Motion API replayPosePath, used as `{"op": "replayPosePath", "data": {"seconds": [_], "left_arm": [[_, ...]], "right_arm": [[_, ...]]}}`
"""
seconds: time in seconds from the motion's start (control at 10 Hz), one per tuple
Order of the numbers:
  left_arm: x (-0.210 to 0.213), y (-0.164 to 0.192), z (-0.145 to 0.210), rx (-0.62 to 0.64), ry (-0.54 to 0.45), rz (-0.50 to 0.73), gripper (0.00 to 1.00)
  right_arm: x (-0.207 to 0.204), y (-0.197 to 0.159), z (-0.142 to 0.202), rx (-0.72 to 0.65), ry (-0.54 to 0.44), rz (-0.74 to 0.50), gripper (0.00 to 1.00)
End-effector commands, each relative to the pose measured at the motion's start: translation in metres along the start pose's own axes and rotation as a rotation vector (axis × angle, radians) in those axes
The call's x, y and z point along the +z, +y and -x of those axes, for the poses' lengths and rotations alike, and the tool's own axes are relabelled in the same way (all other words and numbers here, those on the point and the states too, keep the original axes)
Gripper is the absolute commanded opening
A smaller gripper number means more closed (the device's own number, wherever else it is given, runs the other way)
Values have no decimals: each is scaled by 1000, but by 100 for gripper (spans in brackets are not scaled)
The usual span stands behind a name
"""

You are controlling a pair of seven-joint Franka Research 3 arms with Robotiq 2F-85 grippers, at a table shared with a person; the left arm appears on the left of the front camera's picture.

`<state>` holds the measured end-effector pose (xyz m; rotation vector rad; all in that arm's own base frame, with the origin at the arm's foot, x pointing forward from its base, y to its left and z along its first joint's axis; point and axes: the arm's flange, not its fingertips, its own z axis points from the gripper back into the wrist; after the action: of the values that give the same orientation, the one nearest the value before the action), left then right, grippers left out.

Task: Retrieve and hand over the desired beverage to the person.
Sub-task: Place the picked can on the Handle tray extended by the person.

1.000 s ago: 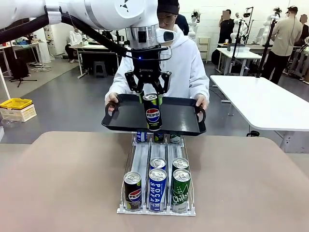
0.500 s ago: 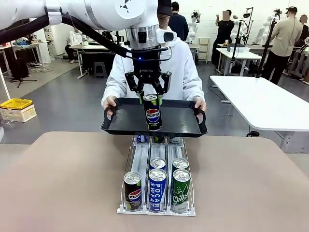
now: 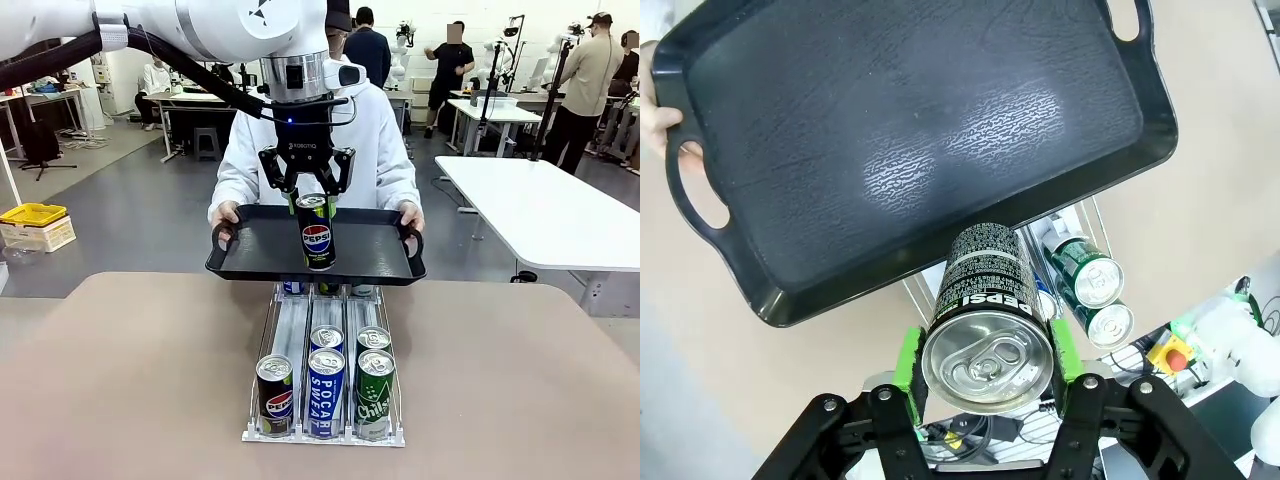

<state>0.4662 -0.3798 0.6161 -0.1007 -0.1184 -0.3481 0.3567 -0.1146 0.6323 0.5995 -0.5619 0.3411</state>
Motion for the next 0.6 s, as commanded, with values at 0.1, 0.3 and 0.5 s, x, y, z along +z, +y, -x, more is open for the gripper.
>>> {"op": "replayPosePath", "data": {"seconds": [0.1, 0.3, 0.5], "left_arm": [[6, 1, 4, 4, -1, 8, 5], [0, 0, 0, 0, 0, 0, 59], [4, 7, -22, -15, 33, -21, 59]], "right_arm": [[0, -1, -2, 11, -15, -31, 100], [0, -1, -2, 11, -15, -31, 100], [0, -1, -2, 11, -15, -31, 100]]}}
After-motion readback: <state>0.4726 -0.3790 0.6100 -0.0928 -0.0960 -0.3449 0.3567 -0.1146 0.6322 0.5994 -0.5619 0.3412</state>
